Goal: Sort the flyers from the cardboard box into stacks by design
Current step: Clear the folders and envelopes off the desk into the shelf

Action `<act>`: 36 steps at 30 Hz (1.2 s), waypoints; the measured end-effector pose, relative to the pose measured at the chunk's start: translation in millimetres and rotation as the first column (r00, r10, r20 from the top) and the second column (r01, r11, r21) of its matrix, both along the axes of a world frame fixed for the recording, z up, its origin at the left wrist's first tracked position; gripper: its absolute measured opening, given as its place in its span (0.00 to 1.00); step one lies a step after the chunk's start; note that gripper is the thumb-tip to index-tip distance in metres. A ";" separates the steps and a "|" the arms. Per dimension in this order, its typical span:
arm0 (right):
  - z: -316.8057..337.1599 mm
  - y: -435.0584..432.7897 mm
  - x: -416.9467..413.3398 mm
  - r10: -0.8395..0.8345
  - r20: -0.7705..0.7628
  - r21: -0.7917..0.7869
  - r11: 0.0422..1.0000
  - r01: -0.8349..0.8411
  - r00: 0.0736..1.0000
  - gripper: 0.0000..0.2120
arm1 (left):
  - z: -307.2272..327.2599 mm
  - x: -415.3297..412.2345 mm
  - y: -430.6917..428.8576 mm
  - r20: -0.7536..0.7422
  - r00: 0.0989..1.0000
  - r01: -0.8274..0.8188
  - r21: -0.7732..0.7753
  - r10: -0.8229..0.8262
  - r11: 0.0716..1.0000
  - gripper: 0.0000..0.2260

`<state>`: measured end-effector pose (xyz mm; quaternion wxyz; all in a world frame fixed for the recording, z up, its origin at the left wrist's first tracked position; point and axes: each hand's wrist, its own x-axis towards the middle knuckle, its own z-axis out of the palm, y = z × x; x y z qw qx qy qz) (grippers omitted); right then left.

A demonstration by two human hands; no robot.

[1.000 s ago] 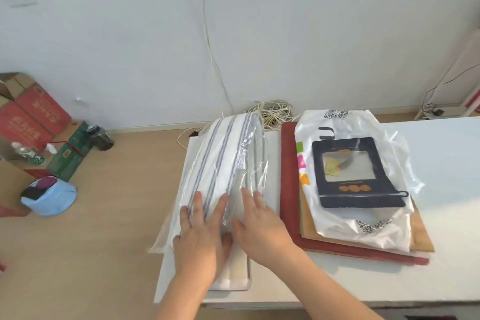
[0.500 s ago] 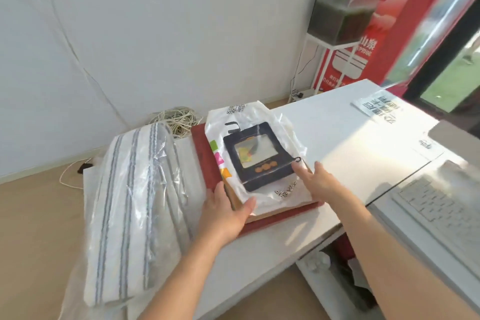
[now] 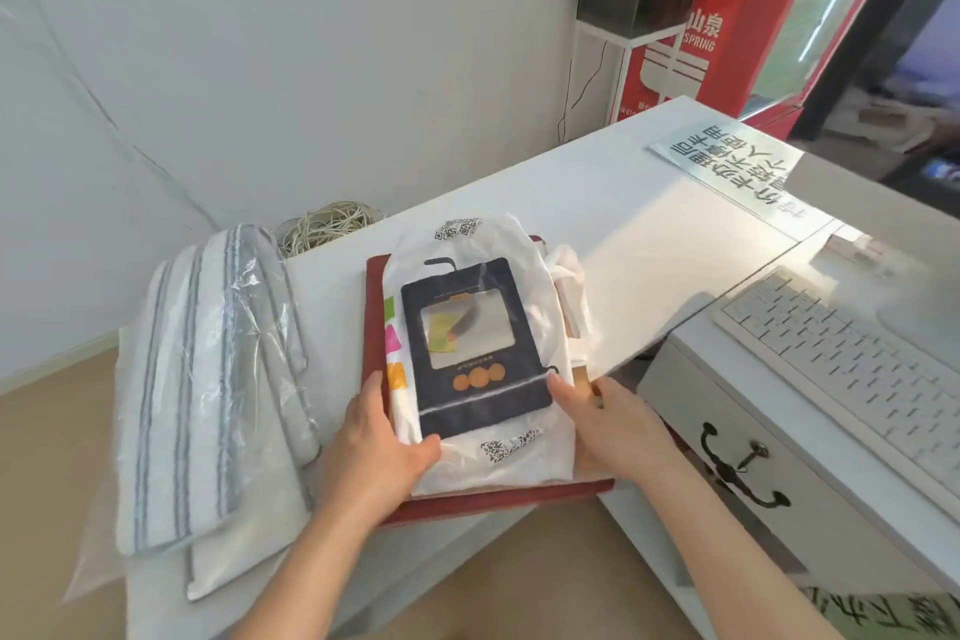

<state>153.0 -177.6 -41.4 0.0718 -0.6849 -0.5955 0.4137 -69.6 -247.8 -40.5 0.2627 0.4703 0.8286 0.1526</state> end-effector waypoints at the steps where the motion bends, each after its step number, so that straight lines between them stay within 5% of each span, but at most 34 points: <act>1: -1.8 -13.6 13.2 -0.037 -0.079 -0.067 0.997 0.032 0.996 0.39 | -0.2 6.1 -13.6 0.008 1.000 0.015 -0.015 -0.015 1.000 0.44; 5: -21.2 -57.9 55.1 -0.134 -0.209 -0.189 0.977 0.095 0.969 0.50 | -3.4 21.4 -68.1 0.189 0.981 -0.036 -0.050 0.045 0.998 0.44; 8: -30.1 -82.8 70.8 -0.148 -0.264 -0.218 0.972 0.090 0.953 0.47 | -6.9 29.2 -93.7 0.357 0.921 -0.154 -0.041 0.159 0.987 0.48; 13: -16.7 -105.6 86.3 -0.066 -0.194 -0.177 0.984 0.031 0.979 0.39 | -14.1 41.3 -110.6 0.493 0.816 -0.259 -0.156 0.302 0.953 0.30; 17: 2.5 -130.5 87.8 -0.220 -0.248 -0.317 0.939 0.135 0.944 0.47 | -24.5 44.1 -120.6 0.535 0.795 -0.232 -0.167 0.286 0.958 0.28; 23: -22.0 -195.0 78.7 -0.287 -0.185 -0.210 0.946 0.248 0.940 0.22 | -20.9 53.8 -138.7 0.536 0.833 -0.150 -0.017 0.136 0.988 0.21; 26: -36.2 -236.5 94.3 -0.364 -0.115 -0.206 0.919 0.336 0.924 0.25 | -20.4 71.0 -159.6 0.494 0.868 -0.059 0.033 0.035 0.998 0.23; 32: -46.5 -300.9 141.1 -0.448 0.037 -0.182 0.876 0.447 0.893 0.25 | -54.7 118.1 -216.5 0.581 0.811 -0.013 -0.091 0.064 0.996 0.26; 36: -68.4 -307.5 163.8 -0.364 0.138 -0.226 0.894 0.387 0.921 0.27 | -85.2 144.2 -236.7 0.645 0.741 -0.076 -0.196 0.187 0.978 0.23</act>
